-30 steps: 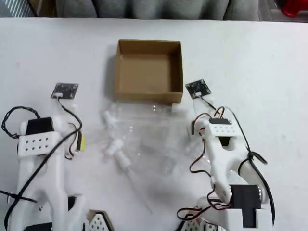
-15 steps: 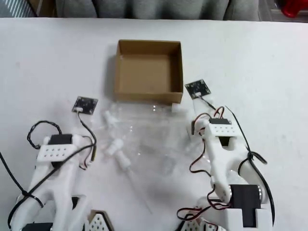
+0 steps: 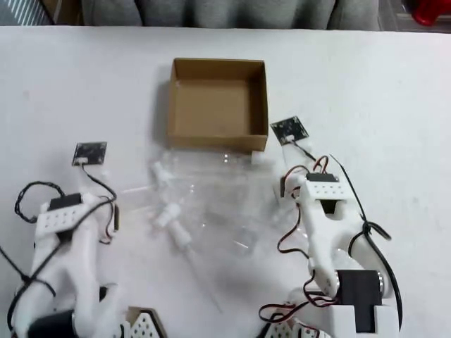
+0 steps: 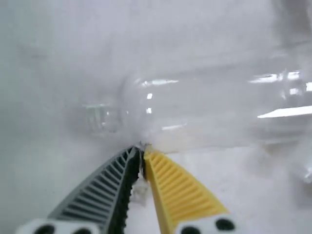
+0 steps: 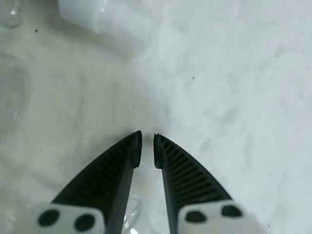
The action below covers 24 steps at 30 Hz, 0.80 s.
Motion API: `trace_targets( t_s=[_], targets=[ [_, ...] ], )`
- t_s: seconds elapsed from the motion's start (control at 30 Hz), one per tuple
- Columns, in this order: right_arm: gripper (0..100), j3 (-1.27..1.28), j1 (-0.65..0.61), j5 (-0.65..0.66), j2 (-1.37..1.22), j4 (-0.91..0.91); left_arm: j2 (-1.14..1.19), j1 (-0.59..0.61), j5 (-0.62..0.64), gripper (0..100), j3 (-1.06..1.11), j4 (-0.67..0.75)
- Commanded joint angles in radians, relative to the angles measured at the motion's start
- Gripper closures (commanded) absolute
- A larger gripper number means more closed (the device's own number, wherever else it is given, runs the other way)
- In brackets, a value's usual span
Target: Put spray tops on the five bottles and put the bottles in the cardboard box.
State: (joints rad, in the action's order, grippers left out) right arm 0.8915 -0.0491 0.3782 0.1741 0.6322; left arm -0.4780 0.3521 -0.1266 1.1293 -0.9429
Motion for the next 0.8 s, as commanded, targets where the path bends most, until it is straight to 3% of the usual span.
trace_targets(
  t_s=[0.0, 0.23, 0.5, 0.77],
  targets=[
    [98.2, -0.044, -0.018, 0.011, 0.005, -0.007, 0.191, 0.018, 0.081, 98, -0.144, 0.017],
    [98.2, -0.044, -0.018, 0.011, 0.005, -0.007, 0.291, 0.028, 0.087, 98, -0.25, 0.015],
    [98.1, -0.046, -0.019, 0.011, 0.005, -0.012, 0.194, 0.091, 0.279, 98, -0.252, 0.034],
    [98.1, -0.046, -0.019, 0.011, 0.005, -0.01, 0.196, 0.085, 0.411, 98, -0.244, 0.262]
  ],
)
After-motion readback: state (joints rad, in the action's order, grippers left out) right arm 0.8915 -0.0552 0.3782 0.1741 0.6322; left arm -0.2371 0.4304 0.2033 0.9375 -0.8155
